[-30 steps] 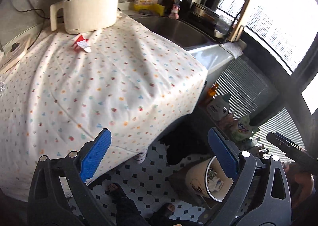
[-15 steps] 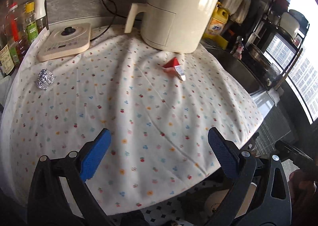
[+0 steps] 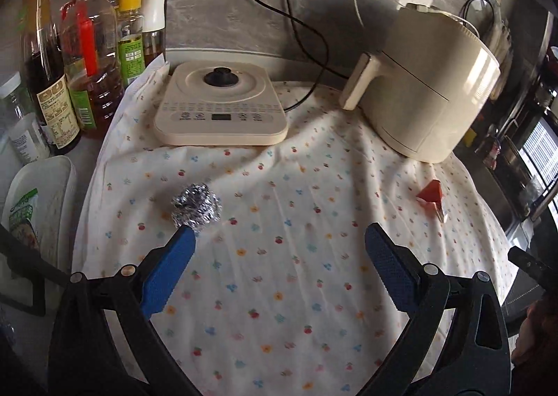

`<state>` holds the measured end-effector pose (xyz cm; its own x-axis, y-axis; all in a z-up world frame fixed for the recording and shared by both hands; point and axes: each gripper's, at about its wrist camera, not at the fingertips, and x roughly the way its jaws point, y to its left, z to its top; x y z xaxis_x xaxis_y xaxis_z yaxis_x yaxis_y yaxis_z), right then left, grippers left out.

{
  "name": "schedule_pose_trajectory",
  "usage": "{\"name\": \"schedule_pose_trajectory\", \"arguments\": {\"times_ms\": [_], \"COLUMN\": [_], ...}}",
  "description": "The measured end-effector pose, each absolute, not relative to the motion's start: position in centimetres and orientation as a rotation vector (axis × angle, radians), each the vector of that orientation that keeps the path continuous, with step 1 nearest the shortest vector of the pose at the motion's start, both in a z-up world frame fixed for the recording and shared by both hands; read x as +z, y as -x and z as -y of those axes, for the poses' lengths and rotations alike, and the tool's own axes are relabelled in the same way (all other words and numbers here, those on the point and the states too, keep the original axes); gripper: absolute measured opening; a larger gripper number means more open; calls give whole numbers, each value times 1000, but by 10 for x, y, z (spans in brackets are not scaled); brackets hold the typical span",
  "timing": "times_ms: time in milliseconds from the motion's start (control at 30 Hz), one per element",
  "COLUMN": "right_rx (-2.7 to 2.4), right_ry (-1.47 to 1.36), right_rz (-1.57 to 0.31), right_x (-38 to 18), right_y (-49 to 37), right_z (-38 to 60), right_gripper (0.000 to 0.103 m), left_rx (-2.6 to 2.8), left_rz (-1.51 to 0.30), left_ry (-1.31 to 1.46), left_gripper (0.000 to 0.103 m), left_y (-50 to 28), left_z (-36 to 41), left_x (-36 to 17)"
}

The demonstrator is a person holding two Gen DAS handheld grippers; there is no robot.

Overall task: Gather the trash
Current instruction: 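Move both tools back up over the counter toward the foil ball, then grasp the foil ball with the left gripper while the right grasps the red-white carton scrap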

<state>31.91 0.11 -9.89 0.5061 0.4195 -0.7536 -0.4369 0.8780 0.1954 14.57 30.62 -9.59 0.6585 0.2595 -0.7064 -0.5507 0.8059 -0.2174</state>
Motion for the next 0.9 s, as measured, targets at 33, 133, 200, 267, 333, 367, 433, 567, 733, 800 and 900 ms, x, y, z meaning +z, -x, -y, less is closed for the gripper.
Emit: {"name": "schedule_pose_trajectory", "arguments": {"times_ms": [33,133,200,267,333,367,433,567,733,800,900], "right_rx": [518,526,527,528,526,525,523,517,498,497,521], "right_ry": [23,34,45,52,62,66,74,109,135,155,204], "right_rz": [-903,-905,-910,-923,-938,-945,-953,-960,-974,-983,-1045], "right_x": [-99,-102,-105,-111,-118,-121,-127,-136,-148,-154,-167], "right_y": [-322,-329,-334,-338,-344,-347,-353,-370,-393,-401,-410], "right_z": [-10,-32,-45,-55,-65,-69,-78,-96,-113,-121,-132], "right_gripper": [95,95,95,95,95,95,95,95,93,91,43], "left_rx": [486,503,505,511,537,553,543,527,486,480,475], "left_rz": [-716,-729,-748,-771,-796,-808,-845,-803,-797,-791,-787], "left_ry": [447,460,459,453,430,413,440,425,443,452,462], "left_gripper": [96,89,85,78,70,65,36,35,35,35,35], "left_y": [-146,-149,-154,-159,-163,-165,-169,-173,-187,-189,-192], "left_z": [-315,-338,-349,-357,-363,-366,-375,-378,-383,-386,-388], "left_x": [-98,-105,-114,-124,-135,-140,-151,-144,-140,-139,-138]}}
